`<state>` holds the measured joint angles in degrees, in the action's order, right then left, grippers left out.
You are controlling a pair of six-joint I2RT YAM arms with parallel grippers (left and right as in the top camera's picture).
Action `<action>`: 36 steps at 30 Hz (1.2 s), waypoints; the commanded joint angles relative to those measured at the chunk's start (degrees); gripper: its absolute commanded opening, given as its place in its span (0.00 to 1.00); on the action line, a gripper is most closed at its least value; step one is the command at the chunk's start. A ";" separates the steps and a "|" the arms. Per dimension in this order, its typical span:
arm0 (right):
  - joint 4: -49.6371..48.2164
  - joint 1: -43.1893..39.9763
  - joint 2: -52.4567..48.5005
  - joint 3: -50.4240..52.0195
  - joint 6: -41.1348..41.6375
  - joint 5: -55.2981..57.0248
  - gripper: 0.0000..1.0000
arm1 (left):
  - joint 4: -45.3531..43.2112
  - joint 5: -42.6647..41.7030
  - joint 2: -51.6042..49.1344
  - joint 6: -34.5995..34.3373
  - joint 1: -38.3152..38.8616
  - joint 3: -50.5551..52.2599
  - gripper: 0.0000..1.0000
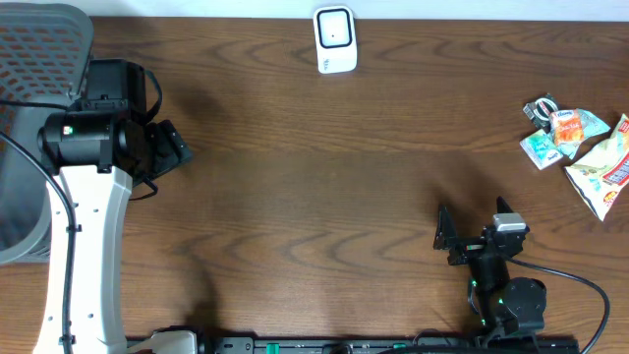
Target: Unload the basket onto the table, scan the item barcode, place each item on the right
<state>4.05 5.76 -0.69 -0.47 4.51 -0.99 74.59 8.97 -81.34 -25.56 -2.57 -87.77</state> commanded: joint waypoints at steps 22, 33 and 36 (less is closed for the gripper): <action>0.50 -0.55 0.33 0.15 -1.51 0.85 0.99 | 0.17 0.55 -0.24 -0.48 -0.26 -0.22 0.98; 0.52 -1.27 0.35 0.15 -1.31 0.85 0.99 | 0.17 0.55 -0.24 -0.48 -0.26 -0.22 0.98; 0.55 -1.31 0.37 0.15 -1.33 0.85 0.99 | 0.17 0.55 -0.24 -0.48 -0.26 -0.22 0.98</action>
